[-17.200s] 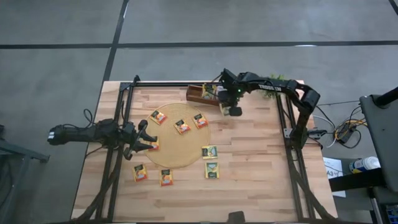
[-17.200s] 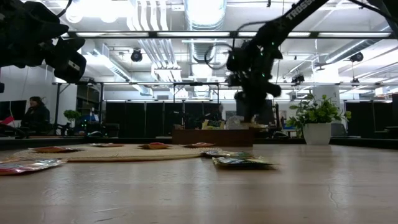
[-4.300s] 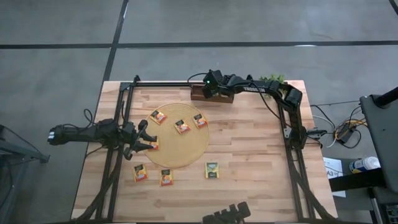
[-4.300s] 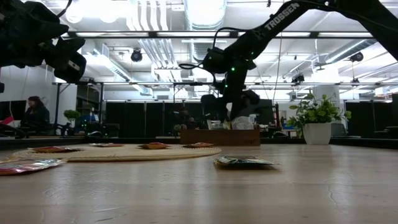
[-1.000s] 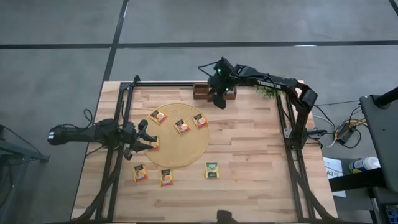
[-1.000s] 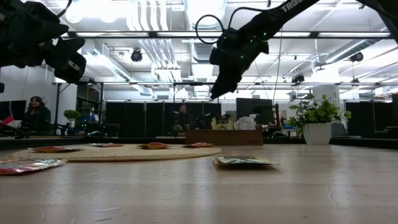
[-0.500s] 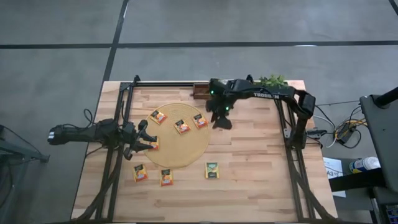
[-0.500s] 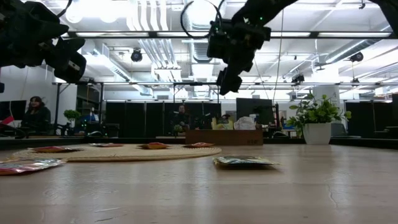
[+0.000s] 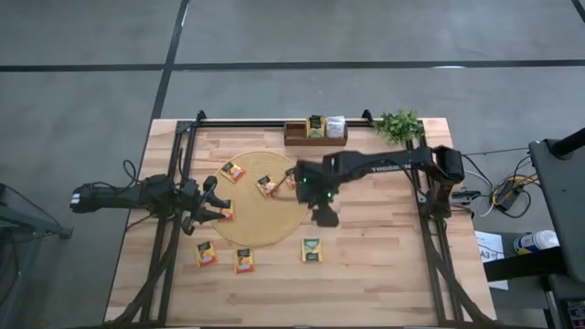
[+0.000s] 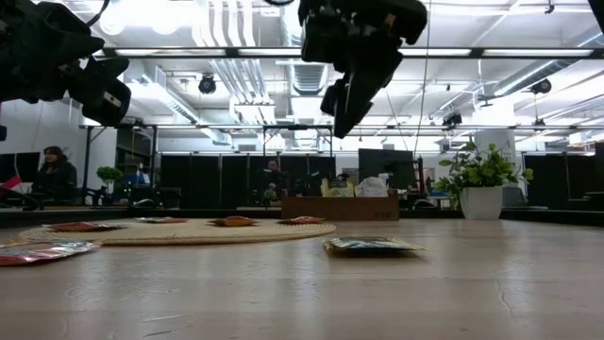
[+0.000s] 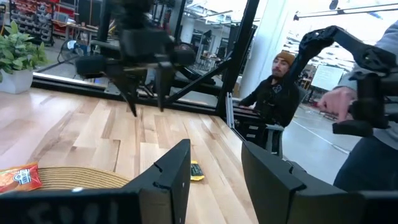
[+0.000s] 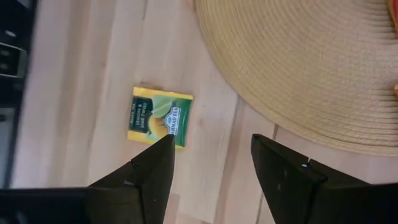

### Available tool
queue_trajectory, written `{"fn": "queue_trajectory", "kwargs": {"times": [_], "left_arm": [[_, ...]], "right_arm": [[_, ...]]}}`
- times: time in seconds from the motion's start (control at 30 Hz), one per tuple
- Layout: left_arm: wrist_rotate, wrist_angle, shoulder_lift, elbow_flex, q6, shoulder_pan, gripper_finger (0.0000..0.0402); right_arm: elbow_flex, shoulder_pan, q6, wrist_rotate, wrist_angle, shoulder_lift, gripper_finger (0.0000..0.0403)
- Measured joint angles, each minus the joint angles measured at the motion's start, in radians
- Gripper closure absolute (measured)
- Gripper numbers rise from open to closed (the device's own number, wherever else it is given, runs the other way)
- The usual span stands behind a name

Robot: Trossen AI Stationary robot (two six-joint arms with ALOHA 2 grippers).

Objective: Pick & Place Tea
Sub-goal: Put the yellow tea bag into the middle section of the wooden organizer

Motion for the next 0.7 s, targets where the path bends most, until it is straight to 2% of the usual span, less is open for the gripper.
{"fn": "queue_trajectory", "kwargs": {"times": [0.17, 0.43, 0.7], "left_arm": [[0.000, 0.000, 0.000, 0.000, 0.000, 0.000, 0.0264], [0.000, 0.000, 0.000, 0.000, 0.000, 0.000, 0.0264], [0.000, 0.000, 0.000, 0.000, 0.000, 0.000, 0.0264]], "right_arm": [[0.000, 0.102, 0.063, 0.140, 0.019, 0.000, 0.0193], [-0.019, 0.207, 0.146, 0.298, 0.130, 0.002, 0.0193], [-0.143, 0.286, 0.293, 0.323, 0.264, 0.002, 0.0193]]}}
